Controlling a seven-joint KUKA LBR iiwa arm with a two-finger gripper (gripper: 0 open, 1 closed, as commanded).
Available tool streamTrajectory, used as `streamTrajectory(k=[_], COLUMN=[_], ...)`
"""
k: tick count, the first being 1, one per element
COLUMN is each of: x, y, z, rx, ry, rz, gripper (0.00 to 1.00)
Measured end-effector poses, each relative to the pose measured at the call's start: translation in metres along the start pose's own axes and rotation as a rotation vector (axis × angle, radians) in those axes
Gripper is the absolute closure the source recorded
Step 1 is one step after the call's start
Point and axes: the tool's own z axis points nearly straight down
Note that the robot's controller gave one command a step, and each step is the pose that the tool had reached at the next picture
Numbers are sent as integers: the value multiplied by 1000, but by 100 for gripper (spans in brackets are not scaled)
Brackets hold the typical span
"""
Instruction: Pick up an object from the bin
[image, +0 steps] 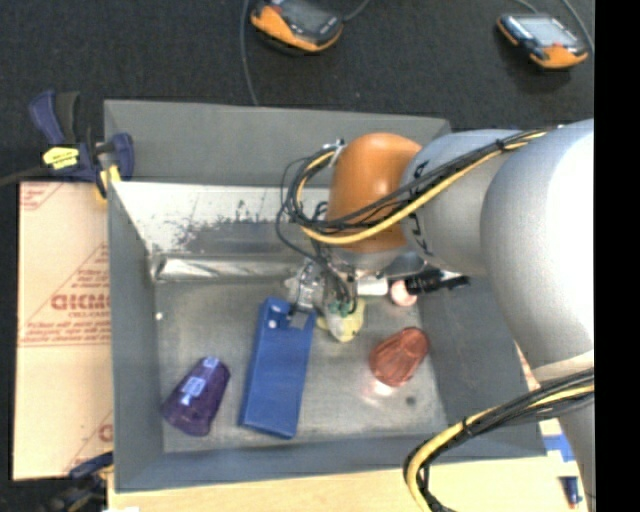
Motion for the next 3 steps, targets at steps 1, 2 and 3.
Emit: streamTrajectory(k=[1, 2, 3], x=[-2, -3, -2], y=[1, 0, 0], z=[-28, -31, -55], rx=[-3, -4, -3], ry=[-7, -10, -5], rz=[0, 0, 1], gripper=[100, 100, 100])
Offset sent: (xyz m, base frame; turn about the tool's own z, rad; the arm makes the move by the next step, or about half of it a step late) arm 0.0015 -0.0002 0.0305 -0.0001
